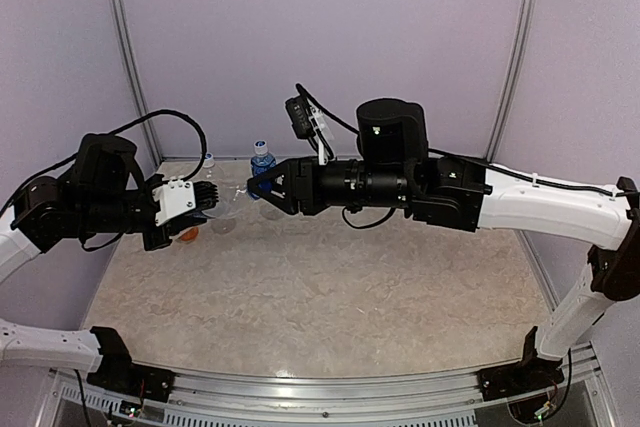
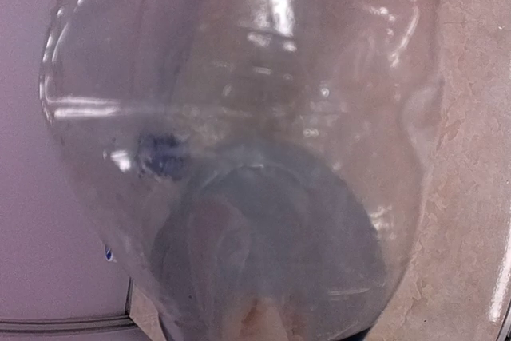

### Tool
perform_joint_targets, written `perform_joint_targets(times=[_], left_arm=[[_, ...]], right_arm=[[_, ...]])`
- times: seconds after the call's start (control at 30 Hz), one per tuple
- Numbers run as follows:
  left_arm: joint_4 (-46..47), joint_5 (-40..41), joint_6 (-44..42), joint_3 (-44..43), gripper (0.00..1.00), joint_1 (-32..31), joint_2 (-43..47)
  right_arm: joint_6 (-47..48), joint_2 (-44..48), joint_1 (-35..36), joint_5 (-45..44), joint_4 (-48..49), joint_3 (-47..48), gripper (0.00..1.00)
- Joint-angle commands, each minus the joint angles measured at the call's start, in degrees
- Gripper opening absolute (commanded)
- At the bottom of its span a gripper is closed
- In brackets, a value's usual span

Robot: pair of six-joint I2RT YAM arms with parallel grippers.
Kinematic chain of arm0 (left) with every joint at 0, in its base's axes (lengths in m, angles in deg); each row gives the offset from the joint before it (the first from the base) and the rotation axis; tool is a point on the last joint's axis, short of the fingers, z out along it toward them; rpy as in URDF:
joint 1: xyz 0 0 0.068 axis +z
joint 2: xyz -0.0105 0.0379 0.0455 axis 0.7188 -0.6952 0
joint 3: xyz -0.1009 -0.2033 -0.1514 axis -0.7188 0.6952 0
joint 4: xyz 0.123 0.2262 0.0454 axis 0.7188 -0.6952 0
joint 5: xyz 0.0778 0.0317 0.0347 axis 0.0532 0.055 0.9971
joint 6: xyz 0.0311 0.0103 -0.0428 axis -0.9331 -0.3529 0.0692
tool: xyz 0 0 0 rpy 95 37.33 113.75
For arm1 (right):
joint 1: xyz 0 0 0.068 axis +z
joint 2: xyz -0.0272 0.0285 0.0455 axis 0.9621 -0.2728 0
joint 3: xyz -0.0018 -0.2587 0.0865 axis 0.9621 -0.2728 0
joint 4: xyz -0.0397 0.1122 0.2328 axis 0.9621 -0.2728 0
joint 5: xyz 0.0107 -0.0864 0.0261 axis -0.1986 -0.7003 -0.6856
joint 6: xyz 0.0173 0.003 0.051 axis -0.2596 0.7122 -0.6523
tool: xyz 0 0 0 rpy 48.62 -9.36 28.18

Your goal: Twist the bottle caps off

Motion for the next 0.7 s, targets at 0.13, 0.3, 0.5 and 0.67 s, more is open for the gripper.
perform_joint_targets(times=[0.13, 0.3, 0.5, 0.67], left_arm=[[1.8, 0.0, -1.0, 0.7, 0.20, 0.3, 0.0], [0.3, -1.4, -0.7, 0.3, 0.19, 0.4, 0.1], [-17.3, -15.6, -4.1, -3.1, 0.17, 0.9, 0.2], [-27.2, -17.9, -6.9, -2.9, 0.14, 1.0, -1.2]], right_arm=[[-0.3, -0.4, -0.7, 1.3, -1.4, 0.2, 0.00], [7.2, -2.5, -0.2, 5.9, -6.3, 3.3, 0.00], [51.4, -0.9, 11.8, -12.4, -17.6, 3.6, 0.00], [82.5, 1.5, 19.7, -36.7, -16.8, -1.5, 0.00]])
